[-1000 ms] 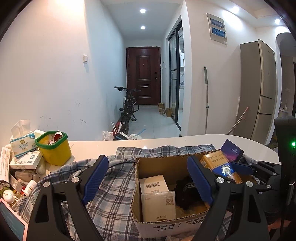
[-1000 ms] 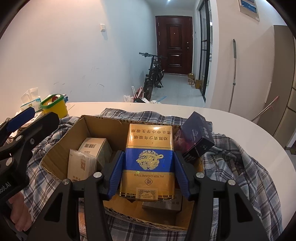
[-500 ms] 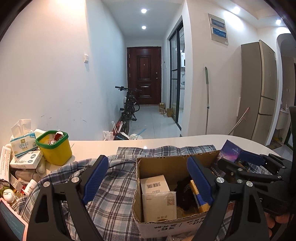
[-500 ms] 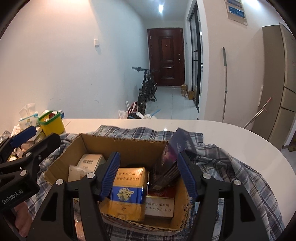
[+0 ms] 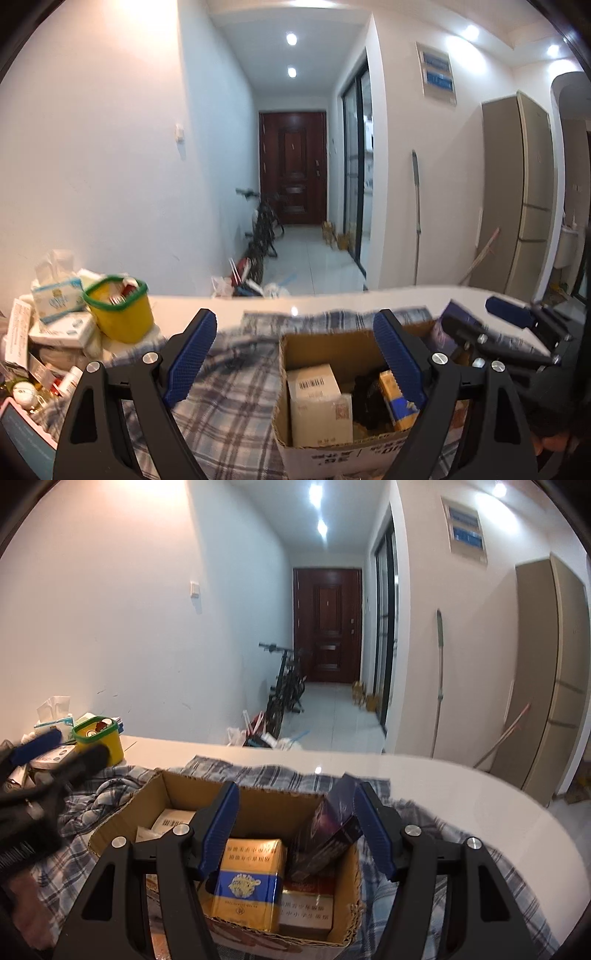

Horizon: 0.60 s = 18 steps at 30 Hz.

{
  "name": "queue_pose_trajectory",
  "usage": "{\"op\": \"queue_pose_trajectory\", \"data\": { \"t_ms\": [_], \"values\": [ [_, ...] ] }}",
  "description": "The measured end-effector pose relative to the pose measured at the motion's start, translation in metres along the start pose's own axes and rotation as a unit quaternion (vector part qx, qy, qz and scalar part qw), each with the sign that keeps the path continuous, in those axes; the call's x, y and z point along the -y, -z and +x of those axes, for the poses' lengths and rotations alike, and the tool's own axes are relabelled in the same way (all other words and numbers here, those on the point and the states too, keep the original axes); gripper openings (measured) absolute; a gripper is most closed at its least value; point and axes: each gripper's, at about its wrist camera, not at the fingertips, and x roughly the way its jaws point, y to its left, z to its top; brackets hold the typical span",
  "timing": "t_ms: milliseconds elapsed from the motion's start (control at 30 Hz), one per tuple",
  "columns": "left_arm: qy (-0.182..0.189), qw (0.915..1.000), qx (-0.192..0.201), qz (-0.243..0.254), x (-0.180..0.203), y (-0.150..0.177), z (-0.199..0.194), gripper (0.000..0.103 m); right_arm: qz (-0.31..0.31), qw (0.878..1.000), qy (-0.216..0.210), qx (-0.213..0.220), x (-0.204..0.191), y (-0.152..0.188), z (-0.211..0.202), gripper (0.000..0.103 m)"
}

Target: Organize objects

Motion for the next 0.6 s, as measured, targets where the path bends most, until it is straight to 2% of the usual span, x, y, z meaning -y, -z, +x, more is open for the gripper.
{"op": "queue_pose_trajectory", "data": {
  "t_ms": [133,233,300,333,367,433,600],
  "values": [
    [-0.002,0.9987,0.051,0.005,-0.001,-0.008,-0.024,0.089,-0.015,0.999,0.005,0.030,-0.006,-0.001,-0.009,0.067],
    [0.007,0.9980,0.062,0.007,0.001,-0.007,-0.029,0.089,-0.004,0.999,-0.005,0.054,-0.004,0.000,-0.016,0.070],
    [-0.015,0.9956,0.093,0.004,0.002,-0.004,-0.037,0.089,0.026,0.996,-0.013,0.088,0.003,0.002,-0.024,0.093],
    [-0.032,0.9931,0.113,-0.002,0.001,-0.003,-0.042,0.089,0.039,0.993,-0.015,0.109,0.007,0.002,-0.029,0.097],
    [-0.050,0.9885,0.142,-0.013,-0.001,0.000,-0.050,0.090,0.050,0.990,-0.012,0.131,0.010,0.003,-0.035,0.099],
    [-0.046,0.9841,0.170,-0.023,-0.005,0.000,-0.059,0.103,0.056,0.985,-0.007,0.165,0.013,0.002,-0.045,0.099],
    [-0.025,0.9774,0.208,-0.026,-0.008,0.000,-0.076,0.103,0.057,0.977,-0.006,0.208,0.009,0.002,-0.058,0.103]
  ]
}}
